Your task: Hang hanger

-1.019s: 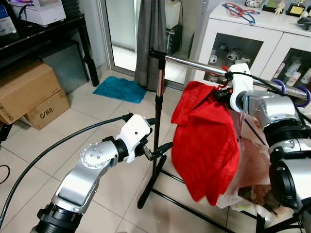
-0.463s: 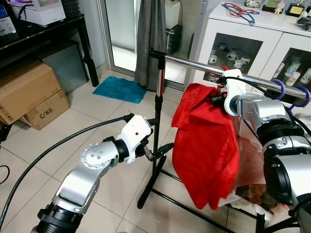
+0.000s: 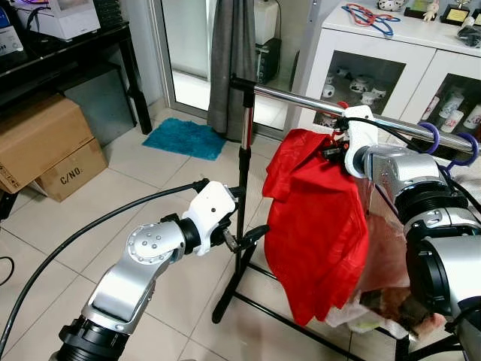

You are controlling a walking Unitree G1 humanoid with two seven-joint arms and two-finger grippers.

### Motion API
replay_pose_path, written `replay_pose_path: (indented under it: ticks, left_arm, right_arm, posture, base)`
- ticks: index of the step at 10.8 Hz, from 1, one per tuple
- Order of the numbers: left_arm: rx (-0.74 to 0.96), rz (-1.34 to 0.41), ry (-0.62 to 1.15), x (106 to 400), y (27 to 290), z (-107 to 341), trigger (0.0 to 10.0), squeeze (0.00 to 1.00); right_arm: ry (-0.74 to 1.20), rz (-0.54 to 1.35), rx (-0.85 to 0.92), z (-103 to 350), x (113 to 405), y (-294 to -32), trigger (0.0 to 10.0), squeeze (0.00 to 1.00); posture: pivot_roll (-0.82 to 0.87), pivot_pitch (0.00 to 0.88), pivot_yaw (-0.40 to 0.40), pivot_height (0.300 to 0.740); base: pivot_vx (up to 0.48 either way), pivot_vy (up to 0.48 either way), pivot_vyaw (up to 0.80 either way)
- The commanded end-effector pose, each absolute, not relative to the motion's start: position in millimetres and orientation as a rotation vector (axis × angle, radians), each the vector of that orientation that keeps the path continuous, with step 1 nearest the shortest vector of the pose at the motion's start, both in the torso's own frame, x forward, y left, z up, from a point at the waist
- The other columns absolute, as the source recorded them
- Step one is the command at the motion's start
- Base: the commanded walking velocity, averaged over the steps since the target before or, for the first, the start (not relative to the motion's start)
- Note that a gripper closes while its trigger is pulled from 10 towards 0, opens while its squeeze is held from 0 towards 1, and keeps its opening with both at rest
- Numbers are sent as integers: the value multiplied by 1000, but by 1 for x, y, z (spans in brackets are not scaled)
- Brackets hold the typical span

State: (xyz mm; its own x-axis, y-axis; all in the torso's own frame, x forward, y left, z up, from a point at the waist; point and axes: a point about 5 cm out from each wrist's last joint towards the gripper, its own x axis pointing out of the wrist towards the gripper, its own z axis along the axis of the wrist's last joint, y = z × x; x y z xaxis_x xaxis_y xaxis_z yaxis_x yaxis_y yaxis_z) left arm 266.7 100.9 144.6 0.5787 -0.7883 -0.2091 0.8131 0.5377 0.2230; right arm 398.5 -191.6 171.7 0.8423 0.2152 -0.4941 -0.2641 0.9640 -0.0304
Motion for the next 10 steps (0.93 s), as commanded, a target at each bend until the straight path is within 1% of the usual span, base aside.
replay_pose_path:
  ticks: [1, 4, 7, 9, 10]
  left_arm:
    - [323, -956, 71, 265, 100, 147, 10000, 0]
    - [325, -952, 71, 266, 99, 147, 10000, 0]
    - [328, -949, 74, 266, 100, 146, 10000, 0]
    - [328, -949, 71, 266, 100, 147, 10000, 0]
    - [328, -949, 70, 265, 99, 147, 10000, 0]
  right_arm:
    - [464, 262, -113, 185, 403, -190, 0, 0]
    - [446, 272, -112, 187, 404, -190, 0, 0]
    - [440, 221, -72, 182, 403, -195, 0, 0]
    - [392, 207, -23, 188, 404, -198, 0, 0]
    - [347, 221, 30, 193, 405, -199, 0, 0]
  posture:
    - [9, 0, -40, 740]
    - [12, 0, -42, 740]
    - [13, 0, -40, 740]
    - [13, 0, -38, 740]
    - [15, 0, -39, 740]
  base:
    - [0, 0, 0]
    - [0, 0, 0]
    - [0, 0, 0]
    - [0, 0, 0]
    - [0, 0, 0]
